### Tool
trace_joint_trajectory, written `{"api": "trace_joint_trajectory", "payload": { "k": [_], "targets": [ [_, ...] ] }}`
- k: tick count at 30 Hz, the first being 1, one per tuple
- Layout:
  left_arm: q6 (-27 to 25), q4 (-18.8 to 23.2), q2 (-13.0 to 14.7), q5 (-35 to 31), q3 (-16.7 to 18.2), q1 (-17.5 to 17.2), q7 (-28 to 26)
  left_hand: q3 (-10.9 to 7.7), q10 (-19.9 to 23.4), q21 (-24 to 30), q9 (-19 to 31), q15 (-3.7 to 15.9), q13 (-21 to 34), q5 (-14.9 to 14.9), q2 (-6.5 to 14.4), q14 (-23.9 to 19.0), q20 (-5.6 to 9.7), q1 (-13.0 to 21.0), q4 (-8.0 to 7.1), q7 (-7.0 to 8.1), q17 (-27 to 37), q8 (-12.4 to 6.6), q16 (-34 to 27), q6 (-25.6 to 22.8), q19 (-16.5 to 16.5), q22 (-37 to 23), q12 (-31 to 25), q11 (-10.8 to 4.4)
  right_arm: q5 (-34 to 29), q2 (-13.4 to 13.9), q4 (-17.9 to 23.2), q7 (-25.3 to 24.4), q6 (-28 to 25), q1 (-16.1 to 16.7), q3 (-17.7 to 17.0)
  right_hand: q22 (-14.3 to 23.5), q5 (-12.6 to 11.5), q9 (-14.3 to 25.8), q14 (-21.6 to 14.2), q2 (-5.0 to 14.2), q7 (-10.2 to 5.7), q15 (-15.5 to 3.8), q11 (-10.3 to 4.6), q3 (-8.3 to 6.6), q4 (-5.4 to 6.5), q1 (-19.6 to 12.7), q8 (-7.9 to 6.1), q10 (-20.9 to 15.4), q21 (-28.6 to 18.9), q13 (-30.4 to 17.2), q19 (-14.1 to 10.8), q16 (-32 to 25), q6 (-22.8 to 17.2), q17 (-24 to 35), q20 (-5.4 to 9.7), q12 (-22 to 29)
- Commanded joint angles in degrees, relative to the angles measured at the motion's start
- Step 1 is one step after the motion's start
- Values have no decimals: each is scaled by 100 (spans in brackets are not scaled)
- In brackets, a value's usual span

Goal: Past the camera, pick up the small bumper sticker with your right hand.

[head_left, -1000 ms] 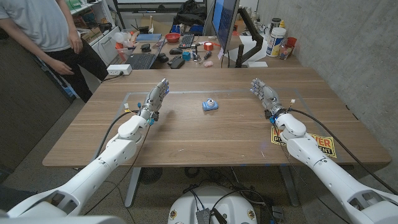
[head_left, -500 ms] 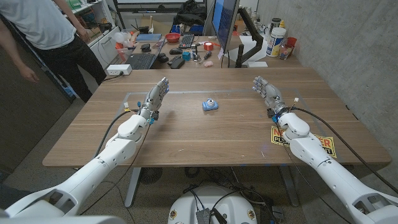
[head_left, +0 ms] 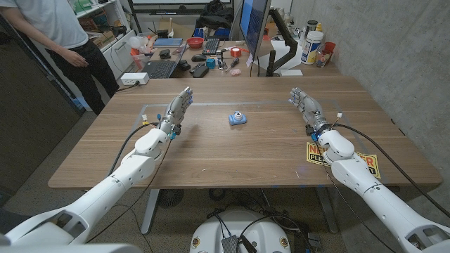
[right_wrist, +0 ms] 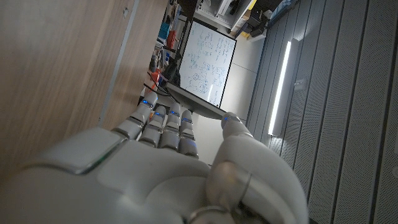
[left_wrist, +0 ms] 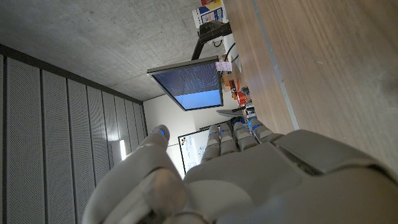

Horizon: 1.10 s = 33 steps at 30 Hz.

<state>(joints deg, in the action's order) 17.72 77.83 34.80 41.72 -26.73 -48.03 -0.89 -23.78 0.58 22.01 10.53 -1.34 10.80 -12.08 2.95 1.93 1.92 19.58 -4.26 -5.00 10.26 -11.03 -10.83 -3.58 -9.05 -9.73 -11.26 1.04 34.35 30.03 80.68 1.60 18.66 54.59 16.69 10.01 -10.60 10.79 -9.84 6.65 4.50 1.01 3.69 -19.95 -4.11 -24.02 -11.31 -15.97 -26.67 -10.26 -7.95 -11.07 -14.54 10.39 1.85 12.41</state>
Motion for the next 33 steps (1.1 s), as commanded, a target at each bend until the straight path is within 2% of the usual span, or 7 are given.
{"api": "trace_joint_trajectory", "payload": {
  "k": [1, 14, 22, 33],
  "targets": [
    [-23, 29, 78, 28, -132, 67, -74, -24, -8, -26, 13, 4, 8, -28, 29, 50, 183, 63, 21, -1, 31, -26, -24, -12, -34, -24, -34, -1, 25, 94, -133, 251, 243, 77, -38, 7, -22, 24, -54, -12, -45, -15, -11, -32, -43, -69, -15, -43, 22, -32, -67, -15, -31, 6, 21, 21],
    [-44, 86, 151, 51, -226, 99, -154, -22, -7, -58, 13, 13, 8, -25, 35, 53, 170, 66, 27, 6, 31, -23, -22, -8, -38, -25, -34, -18, -51, 162, -412, 580, 723, 42, -62, 7, -6, 26, -150, -96, -120, -80, -81, 1, -88, -65, -12, -86, 25, -33, -181, -32, -32, -2, 39, 31],
    [-76, 144, 194, 59, -274, 116, -237, -20, -12, -81, 13, 17, 8, -24, 37, 54, 162, 67, 31, 7, 31, -24, -21, -12, -40, -25, -32, -27, -121, 294, -379, 626, 881, 103, -97, 6, 3, 28, -248, -130, -179, -184, -133, 6, -123, -72, -29, -168, 27, -35, -295, -48, -87, -5, 70, 54],
    [-136, 234, 252, 73, -355, 116, -333, -17, -10, -114, 13, 18, 9, -22, 42, 53, 157, 69, 37, 8, 31, -23, -21, -11, -43, -26, -32, -25, -145, 521, -250, 681, 934, 202, -156, 5, 6, 29, -315, -130, -219, -221, -156, -9, -152, -90, -39, -227, 43, -36, -357, -50, -129, -8, 98, 67]
  ]
}}
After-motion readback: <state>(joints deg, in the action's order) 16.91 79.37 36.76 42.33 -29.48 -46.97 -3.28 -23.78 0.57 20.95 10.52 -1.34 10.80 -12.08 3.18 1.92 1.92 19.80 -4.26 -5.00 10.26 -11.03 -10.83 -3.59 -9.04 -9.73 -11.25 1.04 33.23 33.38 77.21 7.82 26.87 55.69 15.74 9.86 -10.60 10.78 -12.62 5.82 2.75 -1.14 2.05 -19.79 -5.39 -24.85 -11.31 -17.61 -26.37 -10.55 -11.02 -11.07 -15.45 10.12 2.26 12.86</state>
